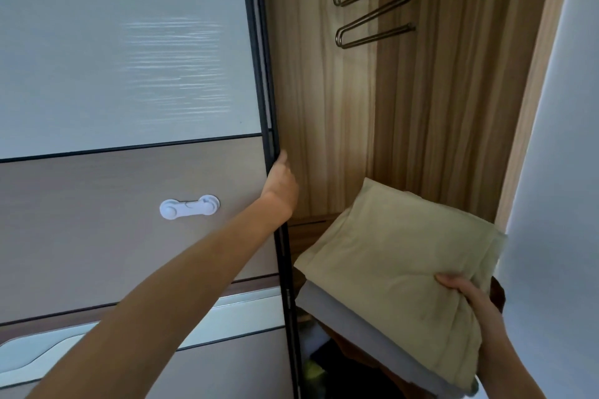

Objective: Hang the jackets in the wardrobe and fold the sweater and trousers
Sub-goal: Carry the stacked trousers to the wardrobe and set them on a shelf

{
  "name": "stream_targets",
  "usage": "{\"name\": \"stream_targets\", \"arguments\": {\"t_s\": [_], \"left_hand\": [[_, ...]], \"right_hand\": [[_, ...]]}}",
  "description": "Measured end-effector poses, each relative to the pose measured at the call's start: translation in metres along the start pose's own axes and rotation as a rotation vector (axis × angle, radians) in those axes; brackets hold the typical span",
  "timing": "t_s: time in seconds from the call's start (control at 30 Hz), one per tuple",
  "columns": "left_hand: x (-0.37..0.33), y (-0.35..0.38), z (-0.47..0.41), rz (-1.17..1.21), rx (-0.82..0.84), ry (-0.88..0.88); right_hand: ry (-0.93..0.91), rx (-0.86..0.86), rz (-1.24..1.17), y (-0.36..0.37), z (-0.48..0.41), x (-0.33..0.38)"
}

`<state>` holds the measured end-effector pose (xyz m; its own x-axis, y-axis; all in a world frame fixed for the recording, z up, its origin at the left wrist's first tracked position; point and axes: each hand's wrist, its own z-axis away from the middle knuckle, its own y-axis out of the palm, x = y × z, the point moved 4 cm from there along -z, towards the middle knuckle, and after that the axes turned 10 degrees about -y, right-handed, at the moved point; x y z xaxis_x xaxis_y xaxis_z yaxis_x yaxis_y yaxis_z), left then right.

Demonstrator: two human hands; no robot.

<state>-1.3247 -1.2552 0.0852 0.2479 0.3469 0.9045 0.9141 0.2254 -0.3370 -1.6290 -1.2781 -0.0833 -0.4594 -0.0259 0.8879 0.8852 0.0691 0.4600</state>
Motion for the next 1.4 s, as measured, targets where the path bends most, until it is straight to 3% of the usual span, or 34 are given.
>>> {"name": "stream_targets", "arguments": {"t_s": [0.6,1.0,1.27,1.4], "left_hand": [[0.071,0.131,0.069,0.01,0.189,-0.097],[0.104,0.22,0.117,0.032,0.174,-0.182],[0.121,0.254,0.143,0.045,0.27,-0.272],[0.123,0.259,0.152,-0.029,0.231,-0.264]], "right_hand": [[0.117,0.171,-0.06,0.093,0.037,-0.032],[0.102,0.191,-0.054,0.151,0.068,-0.034],[0.15,0.231,-0.091,0.215,0.083,-0.037],[0.148,0.264,-0.109,0.252,0.091,-0.036]]}}
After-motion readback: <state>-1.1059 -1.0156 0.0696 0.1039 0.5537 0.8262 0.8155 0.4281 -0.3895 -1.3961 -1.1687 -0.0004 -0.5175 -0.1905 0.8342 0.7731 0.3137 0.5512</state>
